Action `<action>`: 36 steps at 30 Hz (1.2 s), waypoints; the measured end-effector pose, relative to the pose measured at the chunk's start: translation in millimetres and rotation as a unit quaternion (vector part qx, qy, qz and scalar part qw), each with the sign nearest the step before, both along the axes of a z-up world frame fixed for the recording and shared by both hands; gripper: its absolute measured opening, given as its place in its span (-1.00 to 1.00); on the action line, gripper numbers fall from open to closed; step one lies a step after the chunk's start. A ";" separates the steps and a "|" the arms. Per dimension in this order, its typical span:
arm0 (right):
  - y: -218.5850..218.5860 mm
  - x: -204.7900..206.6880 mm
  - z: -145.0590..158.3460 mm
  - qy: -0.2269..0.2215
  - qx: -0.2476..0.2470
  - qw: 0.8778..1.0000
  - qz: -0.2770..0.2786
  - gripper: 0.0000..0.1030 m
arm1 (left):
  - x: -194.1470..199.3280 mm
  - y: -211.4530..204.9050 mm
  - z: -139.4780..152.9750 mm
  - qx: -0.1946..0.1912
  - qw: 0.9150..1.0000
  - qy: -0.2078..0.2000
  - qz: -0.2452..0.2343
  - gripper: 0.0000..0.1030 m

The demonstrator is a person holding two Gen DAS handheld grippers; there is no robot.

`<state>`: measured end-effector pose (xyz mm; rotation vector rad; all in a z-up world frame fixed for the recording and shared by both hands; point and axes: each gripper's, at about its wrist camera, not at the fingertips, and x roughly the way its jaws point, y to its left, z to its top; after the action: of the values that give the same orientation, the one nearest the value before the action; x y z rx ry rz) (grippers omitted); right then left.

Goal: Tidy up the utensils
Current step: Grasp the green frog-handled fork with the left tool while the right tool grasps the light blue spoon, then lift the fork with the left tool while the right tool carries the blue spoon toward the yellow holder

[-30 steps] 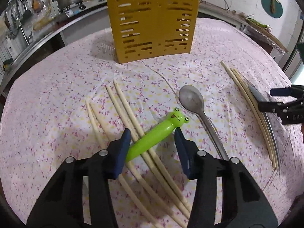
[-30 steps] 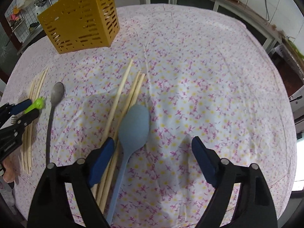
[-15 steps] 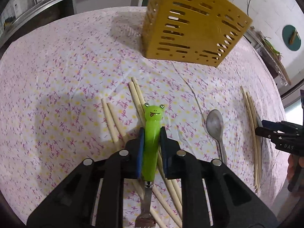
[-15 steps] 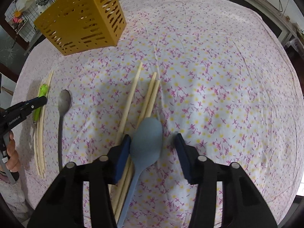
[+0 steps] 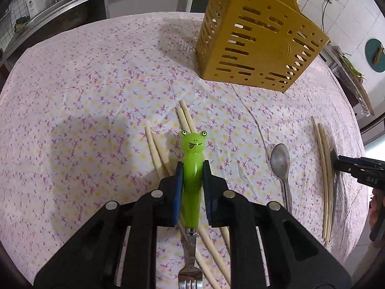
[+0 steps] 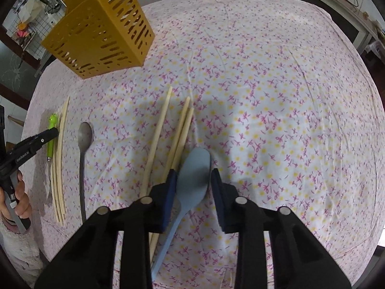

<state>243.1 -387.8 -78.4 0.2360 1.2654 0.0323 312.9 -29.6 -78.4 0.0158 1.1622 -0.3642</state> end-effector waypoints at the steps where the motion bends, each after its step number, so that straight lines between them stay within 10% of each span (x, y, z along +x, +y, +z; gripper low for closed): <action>1: 0.5 0.6 0.5 0.001 -0.004 1.000 0.001 -0.42 | -0.7 0.8 1.3 0.003 1.000 -0.002 0.000 -0.72; 15: -13.0 -8.9 4.3 0.012 -0.039 0.999 0.010 -0.86 | -2.3 12.9 2.0 0.012 1.000 0.003 0.014 -0.73; 25: -2.0 -21.0 54.3 -0.078 -0.070 0.994 0.033 -0.91 | -3.2 35.0 24.1 -0.008 0.999 -0.016 0.042 -0.73; 36: 16.3 -18.6 110.7 -0.223 -0.115 0.967 0.039 -0.91 | -14.1 39.1 102.6 -0.046 0.988 -0.134 0.057 -0.73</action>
<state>224.5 -371.5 32.3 -0.0250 0.8194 0.0045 298.8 9.5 24.2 -0.0804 0.8745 -0.3033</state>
